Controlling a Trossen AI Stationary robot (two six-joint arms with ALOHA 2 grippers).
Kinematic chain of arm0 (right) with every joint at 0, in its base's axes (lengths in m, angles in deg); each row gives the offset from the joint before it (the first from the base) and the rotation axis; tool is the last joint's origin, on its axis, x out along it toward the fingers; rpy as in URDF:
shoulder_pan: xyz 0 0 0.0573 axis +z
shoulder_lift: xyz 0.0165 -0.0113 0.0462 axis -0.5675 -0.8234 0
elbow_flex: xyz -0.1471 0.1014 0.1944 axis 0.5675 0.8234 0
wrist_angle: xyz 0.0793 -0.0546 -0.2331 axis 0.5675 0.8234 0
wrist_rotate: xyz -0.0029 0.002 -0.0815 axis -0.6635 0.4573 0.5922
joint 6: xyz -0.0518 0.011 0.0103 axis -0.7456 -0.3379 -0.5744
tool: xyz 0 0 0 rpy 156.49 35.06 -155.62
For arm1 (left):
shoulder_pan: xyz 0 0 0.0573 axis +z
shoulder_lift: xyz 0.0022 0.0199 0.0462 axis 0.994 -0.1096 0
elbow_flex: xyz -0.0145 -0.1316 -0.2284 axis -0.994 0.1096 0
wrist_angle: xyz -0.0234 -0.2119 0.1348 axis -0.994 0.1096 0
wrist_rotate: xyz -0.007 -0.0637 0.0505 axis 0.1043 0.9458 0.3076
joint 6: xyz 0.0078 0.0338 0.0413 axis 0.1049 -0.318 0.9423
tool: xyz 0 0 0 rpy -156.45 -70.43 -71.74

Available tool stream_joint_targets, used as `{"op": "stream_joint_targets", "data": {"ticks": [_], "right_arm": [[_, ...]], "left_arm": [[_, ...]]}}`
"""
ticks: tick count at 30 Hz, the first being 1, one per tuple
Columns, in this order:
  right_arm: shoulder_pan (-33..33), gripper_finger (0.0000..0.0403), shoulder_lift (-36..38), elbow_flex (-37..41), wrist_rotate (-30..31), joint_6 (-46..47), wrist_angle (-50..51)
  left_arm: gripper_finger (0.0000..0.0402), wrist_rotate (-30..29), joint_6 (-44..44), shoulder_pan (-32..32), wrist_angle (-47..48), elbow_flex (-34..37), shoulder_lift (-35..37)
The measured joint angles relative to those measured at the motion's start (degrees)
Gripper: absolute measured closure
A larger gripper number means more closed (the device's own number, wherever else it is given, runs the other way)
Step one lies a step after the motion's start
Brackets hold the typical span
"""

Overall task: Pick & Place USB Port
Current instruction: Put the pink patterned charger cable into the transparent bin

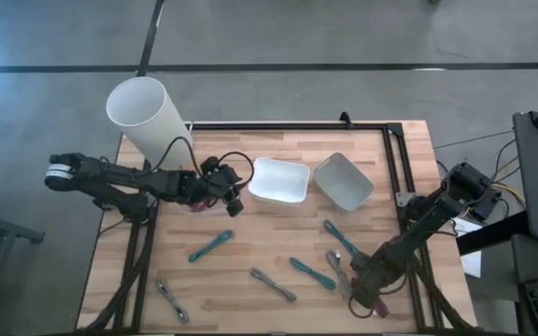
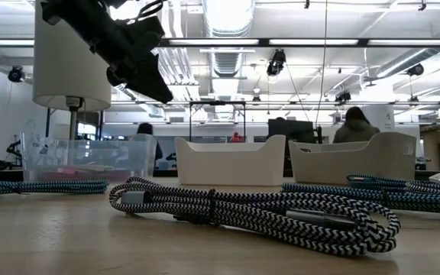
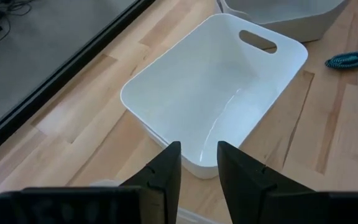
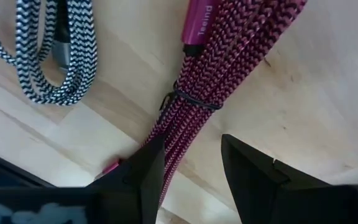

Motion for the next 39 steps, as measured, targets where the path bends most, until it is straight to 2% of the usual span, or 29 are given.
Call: {"op": "stream_joint_targets", "data": {"ticks": [4,8,10,18,22,32,36,39], "right_arm": [[0.0,0.0248,1.1,-0.3,1.0,0.2,0.3],[0.0,0.0257,1.9,-0.8,7.6,-0.4,0.0],[0.0,0.0263,1.9,-0.7,8.9,-0.1,-0.3],[0.3,0.0288,-2.5,-0.5,2.4,0.7,-2.3],[0.2,0.0299,-3.1,-0.8,2.4,-1.9,-1.9],[-0.2,0.0371,2.9,-0.3,6.5,-6.0,-1.2],[-0.1,0.0377,6.2,-0.3,7.0,-6.6,-1.1],[-0.1,0.0378,9.5,-0.3,12.1,-8.8,-1.0]], "left_arm": [[0.0293,0.0,0.0,0.0,-0.1,0.0,0.0],[0.0293,0.0,0.0,0.0,-0.4,0.0,0.0],[0.0293,0.0,0.0,0.0,-0.4,0.0,0.0],[0.0293,0.0,0.0,0.0,-0.3,0.0,0.0],[0.0293,0.0,0.0,0.0,-0.3,0.0,0.0],[0.0293,0.0,0.0,0.0,-0.4,0.0,0.0],[0.0293,0.0,0.0,0.0,-0.5,0.0,0.0],[0.0293,0.0,0.0,0.0,-0.6,0.0,0.0]]}}
